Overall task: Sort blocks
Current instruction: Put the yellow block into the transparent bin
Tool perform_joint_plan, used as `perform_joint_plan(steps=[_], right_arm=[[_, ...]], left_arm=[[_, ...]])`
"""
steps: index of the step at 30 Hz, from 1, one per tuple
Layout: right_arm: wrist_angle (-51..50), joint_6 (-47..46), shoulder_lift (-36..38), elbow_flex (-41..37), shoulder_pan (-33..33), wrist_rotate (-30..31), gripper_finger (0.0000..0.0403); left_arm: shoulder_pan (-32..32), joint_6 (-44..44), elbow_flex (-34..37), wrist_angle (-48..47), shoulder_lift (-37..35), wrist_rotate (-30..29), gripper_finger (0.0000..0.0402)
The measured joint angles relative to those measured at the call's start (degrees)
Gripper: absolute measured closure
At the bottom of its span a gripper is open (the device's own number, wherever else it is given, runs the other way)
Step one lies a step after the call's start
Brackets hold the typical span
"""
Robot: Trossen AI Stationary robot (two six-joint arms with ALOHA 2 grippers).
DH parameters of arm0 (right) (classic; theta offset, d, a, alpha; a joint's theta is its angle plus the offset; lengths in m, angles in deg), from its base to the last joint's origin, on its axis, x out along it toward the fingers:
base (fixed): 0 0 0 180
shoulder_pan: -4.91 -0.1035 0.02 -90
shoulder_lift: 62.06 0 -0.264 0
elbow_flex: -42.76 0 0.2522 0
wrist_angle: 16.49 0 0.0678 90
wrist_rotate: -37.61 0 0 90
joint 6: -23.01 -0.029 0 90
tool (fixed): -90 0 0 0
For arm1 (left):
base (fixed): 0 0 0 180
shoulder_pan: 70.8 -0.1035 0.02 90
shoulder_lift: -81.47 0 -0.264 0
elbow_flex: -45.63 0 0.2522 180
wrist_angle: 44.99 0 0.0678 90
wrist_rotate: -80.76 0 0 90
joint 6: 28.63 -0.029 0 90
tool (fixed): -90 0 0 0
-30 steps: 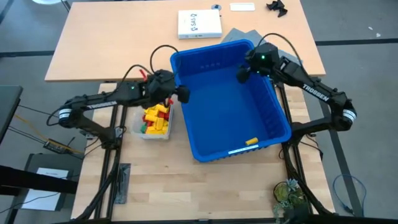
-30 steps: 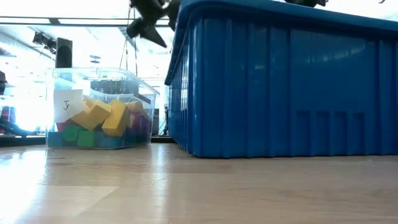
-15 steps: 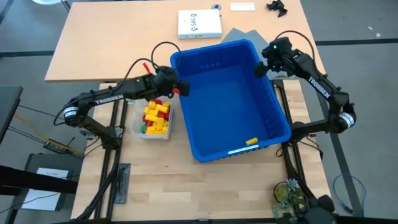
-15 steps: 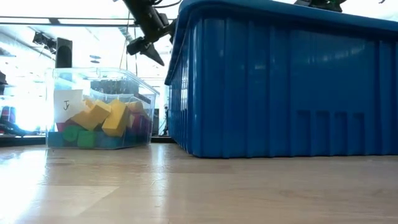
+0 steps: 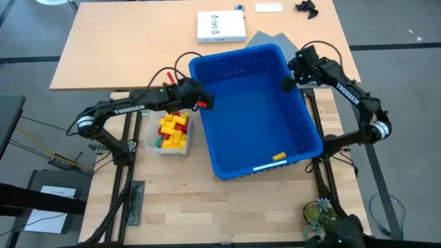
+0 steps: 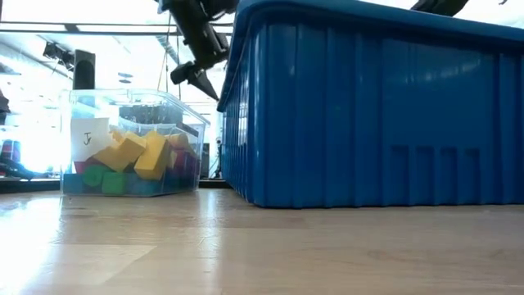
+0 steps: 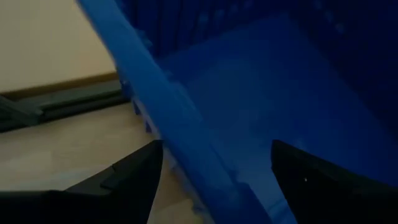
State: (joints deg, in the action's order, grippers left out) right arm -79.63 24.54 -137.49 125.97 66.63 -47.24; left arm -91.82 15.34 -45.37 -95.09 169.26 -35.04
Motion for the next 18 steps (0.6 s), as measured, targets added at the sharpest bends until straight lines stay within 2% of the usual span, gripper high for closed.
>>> perform_joint_plan(steps=[4, 7, 9, 12, 14, 15, 18], right_arm=[[-0.19, 1.15, -2.62, -1.05, 0.00, -0.45, 0.0111], [-0.24, 2.56, -4.35, -1.22, -0.02, -0.59, 0.0128], [0.02, 2.37, -4.72, -1.10, -0.04, -0.94, 0.0158], [0.64, 1.23, -4.58, -1.10, -0.12, -1.46, 0.0230], [0.71, -5.30, -3.84, -1.29, -0.23, -1.73, 0.0283], [0.63, -7.65, -3.20, -1.31, -0.33, -2.77, 0.0296], [1.15, -7.48, -0.62, -1.31, -0.22, -2.84, 0.0298]], left_arm=[[-0.26, -0.04, 0.00, 0.24, 2.86, -0.11, 0.0100], [-0.51, -0.04, 0.02, 1.18, 3.77, -0.13, 0.0128], [-0.74, -0.97, 0.00, 1.99, 3.78, -0.11, 0.0162], [-0.88, 1.46, 0.00, 4.06, 3.75, -0.95, 0.0221], [-1.44, 2.59, 0.00, 5.34, 3.56, -1.61, 0.0249], [-1.72, 2.14, -0.03, 5.57, 3.54, -1.59, 0.0251], [-2.20, 0.24, -1.23, 7.15, 3.57, -2.30, 0.0251]])
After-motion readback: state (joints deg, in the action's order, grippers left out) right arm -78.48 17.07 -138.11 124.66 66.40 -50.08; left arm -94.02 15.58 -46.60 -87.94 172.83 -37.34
